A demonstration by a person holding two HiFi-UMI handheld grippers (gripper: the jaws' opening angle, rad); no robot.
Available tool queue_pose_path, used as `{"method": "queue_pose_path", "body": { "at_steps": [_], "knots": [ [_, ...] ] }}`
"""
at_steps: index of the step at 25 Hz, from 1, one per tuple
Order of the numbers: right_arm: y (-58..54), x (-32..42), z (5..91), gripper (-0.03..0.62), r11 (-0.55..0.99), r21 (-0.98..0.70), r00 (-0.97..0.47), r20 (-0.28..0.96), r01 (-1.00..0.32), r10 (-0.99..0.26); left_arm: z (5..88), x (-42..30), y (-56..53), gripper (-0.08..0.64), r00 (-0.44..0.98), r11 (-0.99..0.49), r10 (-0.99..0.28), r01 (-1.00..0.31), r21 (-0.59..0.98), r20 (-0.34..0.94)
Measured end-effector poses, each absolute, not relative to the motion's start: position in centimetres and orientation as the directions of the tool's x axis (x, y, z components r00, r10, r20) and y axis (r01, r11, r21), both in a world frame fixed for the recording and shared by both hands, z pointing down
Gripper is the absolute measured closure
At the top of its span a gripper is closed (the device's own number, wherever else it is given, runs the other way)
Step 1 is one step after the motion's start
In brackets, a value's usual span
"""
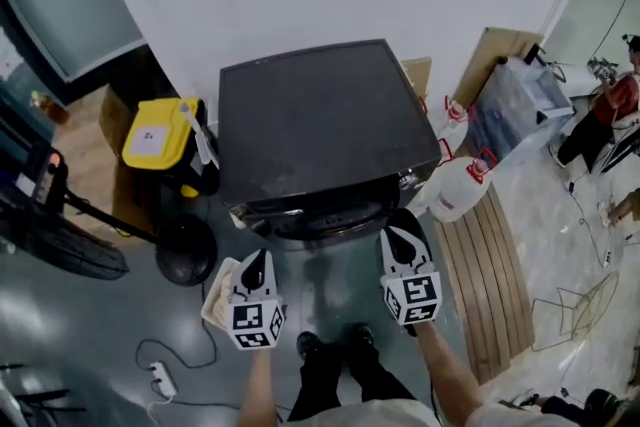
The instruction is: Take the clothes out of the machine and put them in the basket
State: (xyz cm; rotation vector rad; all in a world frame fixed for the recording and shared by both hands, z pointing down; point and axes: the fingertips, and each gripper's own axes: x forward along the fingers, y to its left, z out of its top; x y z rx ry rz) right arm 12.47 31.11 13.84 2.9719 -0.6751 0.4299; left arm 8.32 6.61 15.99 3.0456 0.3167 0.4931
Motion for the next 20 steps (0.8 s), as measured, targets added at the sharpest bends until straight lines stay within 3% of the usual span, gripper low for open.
{"method": "queue_pose_path", "body": {
  "at_steps": [11,20],
  "knots": [
    [32.8,11.2,0.0,0.568,-0.899,0.071,0.894,0.163,-0.432,-0.416,3.2,7.9,7.1,0.541,0.959,-0.976,0.215,0.216,0.015,0.186],
    [34.1,10.3,-4.0,0.568,-0.892,0.057,0.889,0.130,-0.449,-0.439,-1.8,6.6,7.1,0.541,0.973,-0.982,0.185,0.190,-0.023,0.140]
  ]
}}
